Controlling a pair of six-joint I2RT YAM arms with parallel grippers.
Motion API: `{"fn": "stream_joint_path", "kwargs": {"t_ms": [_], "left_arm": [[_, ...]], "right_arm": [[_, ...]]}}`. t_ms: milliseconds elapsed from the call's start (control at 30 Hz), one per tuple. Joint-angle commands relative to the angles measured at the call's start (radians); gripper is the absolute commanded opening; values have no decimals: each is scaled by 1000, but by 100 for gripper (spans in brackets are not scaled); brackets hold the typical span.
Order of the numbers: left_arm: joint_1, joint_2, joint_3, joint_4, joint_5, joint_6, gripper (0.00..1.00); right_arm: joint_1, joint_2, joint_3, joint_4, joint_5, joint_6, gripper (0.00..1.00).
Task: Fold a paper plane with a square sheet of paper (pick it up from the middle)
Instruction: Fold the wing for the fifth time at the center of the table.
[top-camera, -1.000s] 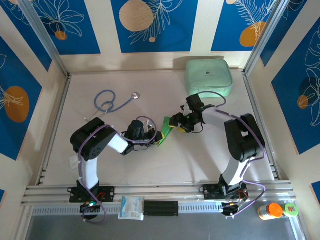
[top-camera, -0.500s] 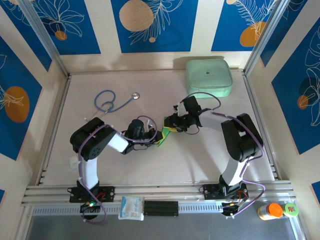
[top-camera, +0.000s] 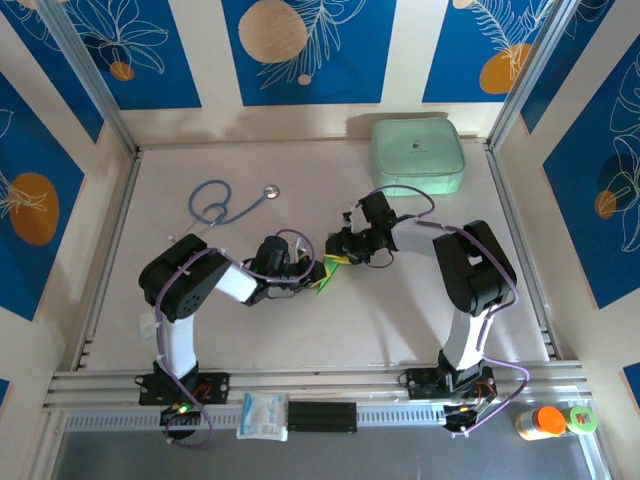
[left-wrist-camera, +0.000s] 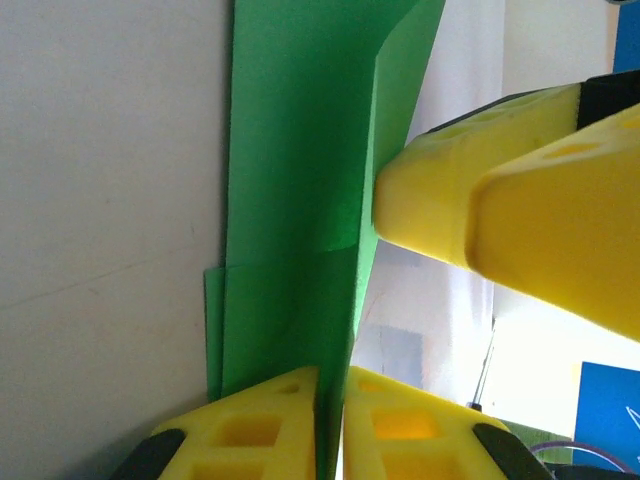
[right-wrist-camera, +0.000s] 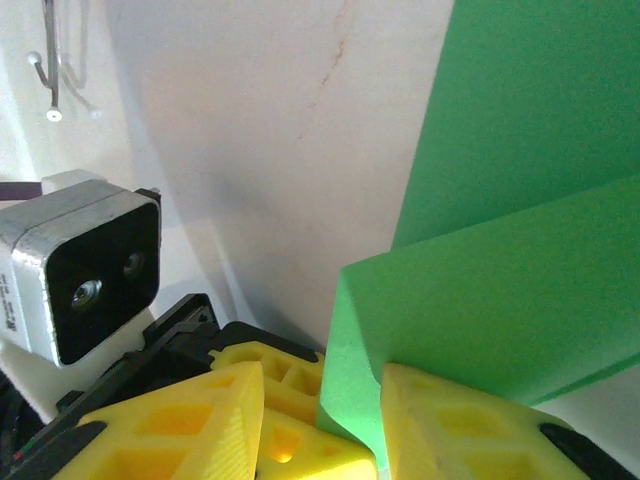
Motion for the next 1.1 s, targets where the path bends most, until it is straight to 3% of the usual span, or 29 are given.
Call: {"fn": "stream_joint_path", "kwargs": {"t_ms": [0,467,1067], "left_arm": [[-2,60,-11,-251,-63,63,14],[-12,62,4,-331,-97,96,11],[-14,76,-14,-315,-105,88,13]], "right_arm": [[6,24,21,-49,24,0,37],[-1,-47,-17,19,-7,19,36],[9,60,33,-8,-30,-2,36]]}}
